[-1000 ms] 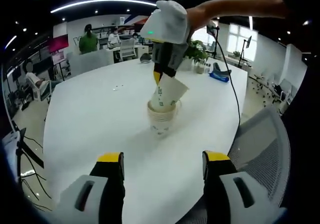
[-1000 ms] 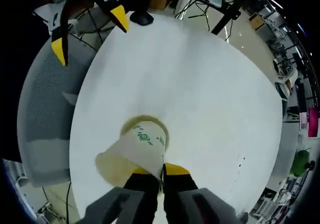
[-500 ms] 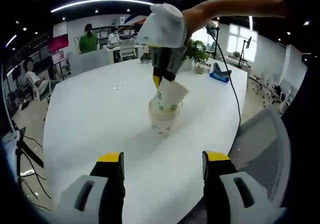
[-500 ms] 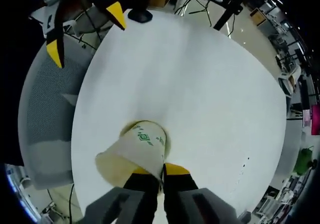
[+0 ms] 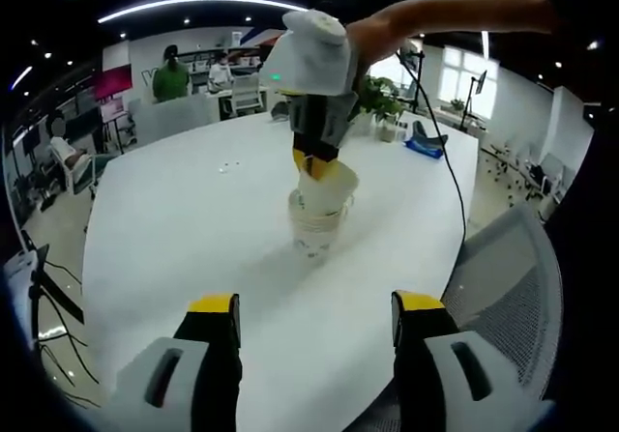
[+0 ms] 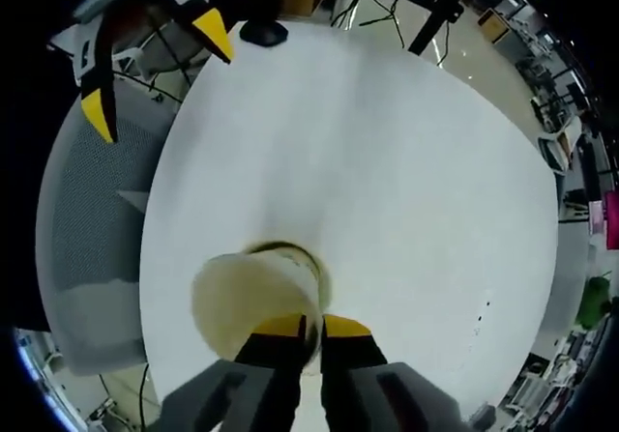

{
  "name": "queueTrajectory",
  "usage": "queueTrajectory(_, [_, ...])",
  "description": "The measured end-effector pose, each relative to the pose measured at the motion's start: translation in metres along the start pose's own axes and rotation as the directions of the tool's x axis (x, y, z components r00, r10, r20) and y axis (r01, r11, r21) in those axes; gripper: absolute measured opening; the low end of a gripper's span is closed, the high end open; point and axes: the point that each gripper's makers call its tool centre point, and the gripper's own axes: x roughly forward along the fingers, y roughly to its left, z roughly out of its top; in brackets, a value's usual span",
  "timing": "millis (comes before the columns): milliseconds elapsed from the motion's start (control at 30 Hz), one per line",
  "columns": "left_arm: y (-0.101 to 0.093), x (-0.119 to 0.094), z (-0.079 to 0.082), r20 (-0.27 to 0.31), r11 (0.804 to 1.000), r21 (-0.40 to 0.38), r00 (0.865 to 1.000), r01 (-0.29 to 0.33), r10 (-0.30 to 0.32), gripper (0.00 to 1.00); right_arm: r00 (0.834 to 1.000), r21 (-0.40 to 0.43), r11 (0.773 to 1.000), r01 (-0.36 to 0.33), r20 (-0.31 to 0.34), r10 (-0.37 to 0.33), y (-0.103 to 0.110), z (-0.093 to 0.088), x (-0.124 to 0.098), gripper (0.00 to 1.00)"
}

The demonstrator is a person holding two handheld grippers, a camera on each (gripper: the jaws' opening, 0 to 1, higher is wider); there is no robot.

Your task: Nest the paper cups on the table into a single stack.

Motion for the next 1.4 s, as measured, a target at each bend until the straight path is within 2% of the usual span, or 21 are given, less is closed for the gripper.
queueTrajectory(567, [-0.002, 0.002, 0.000, -0.007, 1.000, 0.009, 1.000, 0.006, -0.006, 0.62, 0.999, 0.029, 0.999, 0.025, 0.041, -0.026, 0.005, 0.008, -0.010, 0.09])
queueTrajectory(833, [-0.002, 0.002, 0.000, -0.010, 1.000, 0.010, 1.000, 0.006, -0.006, 0.62, 0.994, 0.095, 0.995, 0.026, 0.099, -0.036, -0.001, 0.006, -0.010, 0.16])
queueTrajectory(900, [-0.003, 0.002, 0.000, -0.012, 1.000, 0.011, 1.000, 0.006, -0.006, 0.62, 0.989, 0.146, 0.989, 0.022, 0.141, -0.043, -0.001, 0.008, -0.012, 0.20])
queueTrajectory(1100, [-0.005, 0.004, 0.000, -0.018, 1.000, 0.018, 1.000, 0.011, -0.011, 0.62, 0.977, 0.237, 0.971, 0.008, 0.207, -0.058, 0.001, 0.000, -0.021, 0.25])
queueTrajectory(1233, [-0.007, 0.006, 0.002, -0.019, 1.000, 0.025, 1.000, 0.017, -0.016, 0.62, 0.958, 0.318, 0.948, 0.001, 0.270, -0.092, -0.004, -0.004, -0.033, 0.25])
queueTrajectory(1400, [-0.008, 0.009, 0.003, -0.022, 0.999, 0.034, 1.000, 0.022, -0.021, 0.62, 0.942, 0.384, 0.923, -0.009, 0.314, -0.121, -0.005, -0.022, -0.034, 0.25])
